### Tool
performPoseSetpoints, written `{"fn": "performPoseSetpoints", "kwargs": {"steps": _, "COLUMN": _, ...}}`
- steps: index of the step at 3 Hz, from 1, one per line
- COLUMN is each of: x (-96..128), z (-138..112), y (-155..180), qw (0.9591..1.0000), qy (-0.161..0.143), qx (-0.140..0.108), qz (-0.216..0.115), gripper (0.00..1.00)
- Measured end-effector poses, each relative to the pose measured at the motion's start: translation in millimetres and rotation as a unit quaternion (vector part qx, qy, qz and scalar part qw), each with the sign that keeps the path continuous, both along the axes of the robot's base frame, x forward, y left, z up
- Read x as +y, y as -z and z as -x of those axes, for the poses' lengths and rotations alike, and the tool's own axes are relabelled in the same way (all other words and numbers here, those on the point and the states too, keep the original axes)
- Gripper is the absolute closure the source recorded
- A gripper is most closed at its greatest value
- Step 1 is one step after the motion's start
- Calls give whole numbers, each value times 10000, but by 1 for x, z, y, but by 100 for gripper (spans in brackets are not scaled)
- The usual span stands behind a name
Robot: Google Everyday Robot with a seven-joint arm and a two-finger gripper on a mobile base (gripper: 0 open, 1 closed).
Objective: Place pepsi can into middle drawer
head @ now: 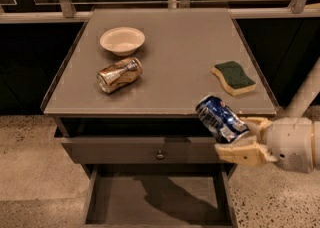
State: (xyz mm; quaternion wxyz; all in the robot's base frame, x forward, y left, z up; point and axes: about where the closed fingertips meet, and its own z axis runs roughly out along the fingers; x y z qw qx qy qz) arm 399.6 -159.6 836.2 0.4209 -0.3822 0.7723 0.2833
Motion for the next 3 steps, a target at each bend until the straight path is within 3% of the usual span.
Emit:
{"fn": "performPoseSetpoints", "kwargs": {"steps": 1, "x": -5, "z": 5, "y": 54, "qw": 9986, "qy": 76, "qx": 263, "qz": -454, "gripper": 100}}
{"fn": "performPoseSetpoints", "kwargs": {"steps": 2, "x": -12, "z": -1, "y": 101, "qw": 9945, "qy": 24, "qx": 680, "qz": -792, "gripper": 100}}
{"fn": "performPoseSetpoints", "kwargs": {"steps": 3, "x": -12, "z": -1, "y": 109, "qw": 9935, "qy": 16, "qx": 745, "qz": -863, "gripper": 100}}
